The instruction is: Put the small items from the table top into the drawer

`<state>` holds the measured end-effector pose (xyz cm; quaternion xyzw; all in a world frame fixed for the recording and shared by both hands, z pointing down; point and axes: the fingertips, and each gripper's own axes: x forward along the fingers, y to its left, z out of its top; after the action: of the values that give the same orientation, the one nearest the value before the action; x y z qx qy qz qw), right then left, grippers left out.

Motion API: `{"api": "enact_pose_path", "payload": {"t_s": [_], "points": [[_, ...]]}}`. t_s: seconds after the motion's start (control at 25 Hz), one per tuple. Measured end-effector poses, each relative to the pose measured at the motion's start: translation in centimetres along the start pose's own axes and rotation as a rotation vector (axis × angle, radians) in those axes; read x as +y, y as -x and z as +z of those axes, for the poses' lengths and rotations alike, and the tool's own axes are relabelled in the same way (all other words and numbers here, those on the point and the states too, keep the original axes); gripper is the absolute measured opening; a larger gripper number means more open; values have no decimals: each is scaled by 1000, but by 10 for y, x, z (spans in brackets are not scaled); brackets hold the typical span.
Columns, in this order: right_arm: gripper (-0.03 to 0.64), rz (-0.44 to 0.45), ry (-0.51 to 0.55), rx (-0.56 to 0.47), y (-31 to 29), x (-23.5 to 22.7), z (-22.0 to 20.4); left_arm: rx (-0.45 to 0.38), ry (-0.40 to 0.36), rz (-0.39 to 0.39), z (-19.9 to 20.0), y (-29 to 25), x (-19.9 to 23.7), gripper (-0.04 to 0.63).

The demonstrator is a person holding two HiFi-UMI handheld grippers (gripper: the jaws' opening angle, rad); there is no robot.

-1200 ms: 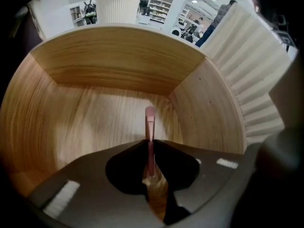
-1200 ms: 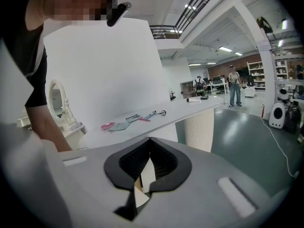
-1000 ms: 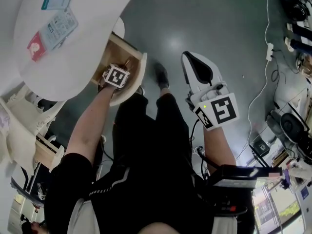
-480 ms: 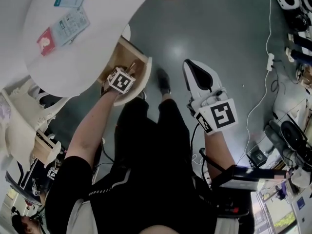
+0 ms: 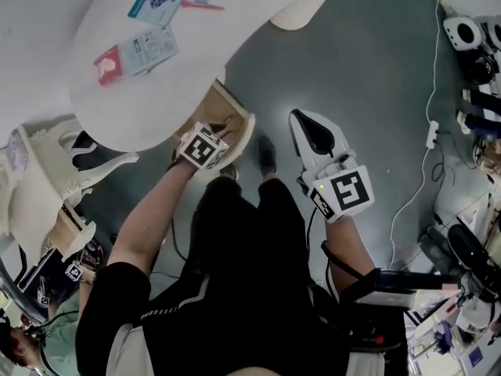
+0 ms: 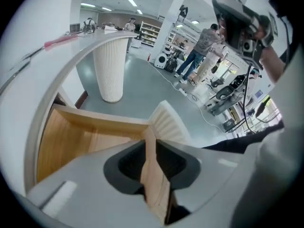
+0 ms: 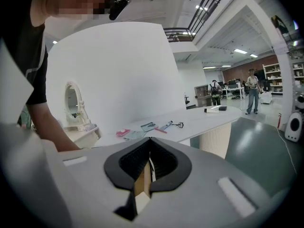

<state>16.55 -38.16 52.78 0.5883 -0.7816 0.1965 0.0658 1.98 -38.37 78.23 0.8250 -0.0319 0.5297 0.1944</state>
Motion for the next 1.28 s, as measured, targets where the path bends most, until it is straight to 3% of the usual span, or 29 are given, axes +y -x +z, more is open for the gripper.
{"api": "enact_pose_path", "payload": {"t_s": [0.04,0.16,0.28,0.36,0.44,0.72,0.96,1.12,1.28], "points": [[2,9,3,-3,0,3,4,9,-4,-11,1,5,-5,57],[2,32,12,-5,1,10,12,-25,-14,-6,13,26,-18,54],[2,64,38,-34,-2,18,29,-180,69,18,38,57,-19,0],[2,86,57,-55,-3,26,43,-301,156,10,54,81,-22,0],[2,114,73,-73,-2,33,55,-401,195,31,66,106,-26,0],[2,213,115,-112,-9,55,90,-716,229,168,106,204,-33,0],[2,315,157,-180,-19,89,125,-1008,302,353,103,296,-37,0],[2,376,201,-201,-25,117,142,-1097,287,526,88,343,-39,0],[2,413,258,-245,-23,147,160,-1175,288,616,76,385,-40,0]]}}
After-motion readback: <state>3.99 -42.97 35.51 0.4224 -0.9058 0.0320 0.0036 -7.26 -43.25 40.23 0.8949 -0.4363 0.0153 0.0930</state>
